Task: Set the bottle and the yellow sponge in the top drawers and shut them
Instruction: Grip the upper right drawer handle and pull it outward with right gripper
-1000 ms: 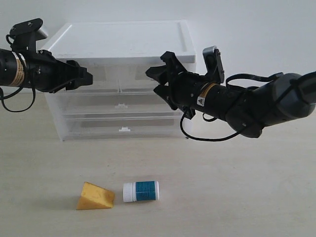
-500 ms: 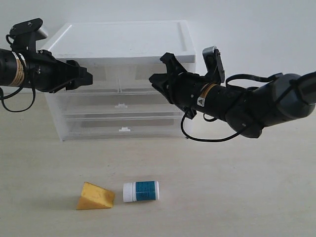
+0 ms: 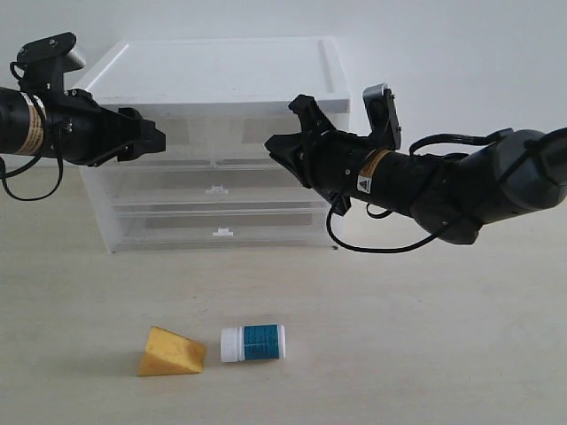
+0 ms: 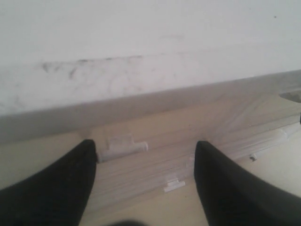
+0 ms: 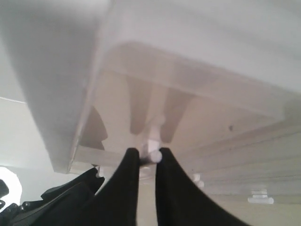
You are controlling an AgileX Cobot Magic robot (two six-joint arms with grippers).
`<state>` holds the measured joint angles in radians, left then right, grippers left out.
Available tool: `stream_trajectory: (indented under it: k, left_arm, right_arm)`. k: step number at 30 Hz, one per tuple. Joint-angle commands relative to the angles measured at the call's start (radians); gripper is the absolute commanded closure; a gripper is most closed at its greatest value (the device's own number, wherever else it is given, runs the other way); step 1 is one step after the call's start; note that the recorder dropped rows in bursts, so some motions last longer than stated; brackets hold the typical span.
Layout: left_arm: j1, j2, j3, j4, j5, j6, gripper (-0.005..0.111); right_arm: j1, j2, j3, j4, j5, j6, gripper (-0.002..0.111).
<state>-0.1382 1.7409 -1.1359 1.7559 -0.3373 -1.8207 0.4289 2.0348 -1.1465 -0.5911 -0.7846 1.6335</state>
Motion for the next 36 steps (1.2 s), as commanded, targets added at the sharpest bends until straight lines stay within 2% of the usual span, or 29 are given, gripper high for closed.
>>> stream_trajectory:
  k: [1,10,27,36]
  left_arm:
    - [0.0,0.001,-0.028,-0.025,0.057,0.012,0.048]
    - [0.0,0.021,-0.028,-0.025,0.057,0.012,0.048]
    - [0.0,0.033,-0.028,-0.025,0.057,0.013,0.048]
    - [0.0,0.033,-0.034,-0.025,0.05,0.013,0.048]
  right_arm:
    - [-0.001,-0.012,-0.013,-0.09,-0.086,0.016,0.108]
    - [-0.001,-0.028,0.062,-0.103,-0.132,-0.001,0.108]
    - [-0.001,-0.189,0.24,-0.19,-0.182,-0.025,0.108]
    - [0.001,-0.19,0.313,-0.168,-0.248,-0.044,0.108]
